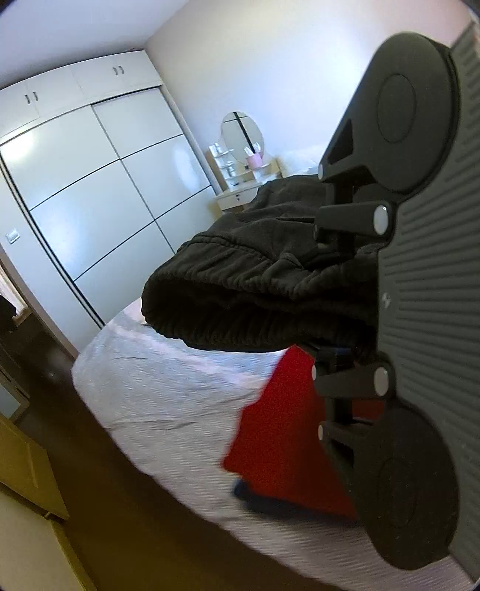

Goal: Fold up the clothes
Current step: 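Carry the black trouser bundle with both grippers toward the red and blue stack, then lower the trouser bundle onto the red and blue clothes stack with both grippers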

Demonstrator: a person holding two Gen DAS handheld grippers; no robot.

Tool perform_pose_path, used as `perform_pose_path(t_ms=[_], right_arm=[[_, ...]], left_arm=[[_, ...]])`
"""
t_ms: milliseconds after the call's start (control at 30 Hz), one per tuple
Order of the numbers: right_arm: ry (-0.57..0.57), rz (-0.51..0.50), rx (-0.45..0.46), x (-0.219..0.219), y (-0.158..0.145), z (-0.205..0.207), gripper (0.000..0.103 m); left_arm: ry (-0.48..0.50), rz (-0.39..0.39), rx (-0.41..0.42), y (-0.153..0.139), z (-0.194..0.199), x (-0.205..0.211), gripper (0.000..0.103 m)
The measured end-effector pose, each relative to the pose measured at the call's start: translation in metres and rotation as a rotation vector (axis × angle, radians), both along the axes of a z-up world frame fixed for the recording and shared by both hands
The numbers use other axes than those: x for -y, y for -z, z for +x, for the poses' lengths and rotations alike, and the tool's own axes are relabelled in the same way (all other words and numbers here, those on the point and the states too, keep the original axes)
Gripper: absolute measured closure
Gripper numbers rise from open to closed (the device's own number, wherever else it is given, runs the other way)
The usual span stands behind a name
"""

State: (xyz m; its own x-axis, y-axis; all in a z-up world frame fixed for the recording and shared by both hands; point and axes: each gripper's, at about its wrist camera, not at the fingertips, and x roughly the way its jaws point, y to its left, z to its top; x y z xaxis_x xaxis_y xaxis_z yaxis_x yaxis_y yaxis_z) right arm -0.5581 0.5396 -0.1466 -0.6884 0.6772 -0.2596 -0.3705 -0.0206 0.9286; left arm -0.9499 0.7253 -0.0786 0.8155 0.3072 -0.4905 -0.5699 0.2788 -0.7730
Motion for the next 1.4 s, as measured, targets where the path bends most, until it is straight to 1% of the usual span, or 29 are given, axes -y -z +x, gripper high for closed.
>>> perform_pose_path(t_ms=[33, 133, 200, 333, 467, 533, 667, 767, 833, 867, 900, 967, 1000, 1100, 1167, 1333, 1400], right_arm=[[0.002, -0.013, 0.004, -0.012, 0.001, -0.002, 0.078], [0.01, -0.048, 0.019, -0.03, 0.012, -0.003, 0.078], [0.017, -0.089, 0.021, -0.039, 0.027, -0.006, 0.078], [0.028, -0.174, 0.005, -0.038, 0.063, -0.009, 0.078], [0.033, -0.234, 0.005, -0.039, 0.098, -0.019, 0.078], [0.038, -0.243, 0.008, -0.038, 0.109, -0.022, 0.078], [0.057, -0.238, 0.027, -0.04, 0.126, -0.022, 0.077], [0.059, -0.256, 0.035, -0.042, 0.138, -0.02, 0.076], [0.06, -0.278, 0.082, -0.043, 0.143, -0.023, 0.071], [0.064, -0.29, 0.108, -0.042, 0.145, -0.025, 0.064], [0.074, -0.3, 0.123, -0.041, 0.148, -0.028, 0.059], [0.093, -0.303, 0.136, -0.038, 0.147, -0.032, 0.058], [0.096, -0.291, 0.158, -0.038, 0.142, -0.034, 0.057], [0.078, -0.255, 0.29, -0.038, 0.121, -0.046, 0.053], [0.073, -0.235, 0.366, -0.036, 0.11, -0.053, 0.052], [0.098, -0.219, 0.494, -0.024, 0.096, -0.067, 0.05], [0.117, -0.219, 0.538, -0.021, 0.091, -0.071, 0.048]], left_arm=[[0.002, -0.011, 0.002, 0.004, -0.001, -0.01, 0.07], [0.008, -0.044, 0.01, 0.018, -0.004, -0.041, 0.07], [0.019, -0.073, 0.006, 0.036, -0.005, -0.051, 0.07], [0.028, -0.157, -0.009, 0.081, -0.014, -0.051, 0.07], [0.024, -0.213, -0.031, 0.114, -0.023, -0.057, 0.07], [0.018, -0.22, -0.031, 0.125, -0.026, -0.058, 0.07], [0.019, -0.209, -0.023, 0.144, -0.027, -0.066, 0.068], [0.029, -0.199, -0.045, 0.157, -0.027, -0.071, 0.065], [0.037, -0.201, -0.064, 0.165, -0.029, -0.073, 0.062], [0.038, -0.201, -0.072, 0.17, -0.03, -0.073, 0.06], [0.03, -0.207, -0.073, 0.172, -0.032, -0.072, 0.059], [0.016, -0.208, -0.079, 0.169, -0.037, -0.068, 0.058], [0.016, -0.198, -0.09, 0.166, -0.038, -0.066, 0.057], [0.019, -0.161, -0.153, 0.156, -0.039, -0.06, 0.053], [0.02, -0.124, -0.204, 0.147, -0.041, -0.057, 0.053], [-0.012, -0.067, -0.282, 0.122, -0.049, -0.051, 0.054], [-0.031, -0.033, -0.321, 0.109, -0.054, -0.047, 0.054]])
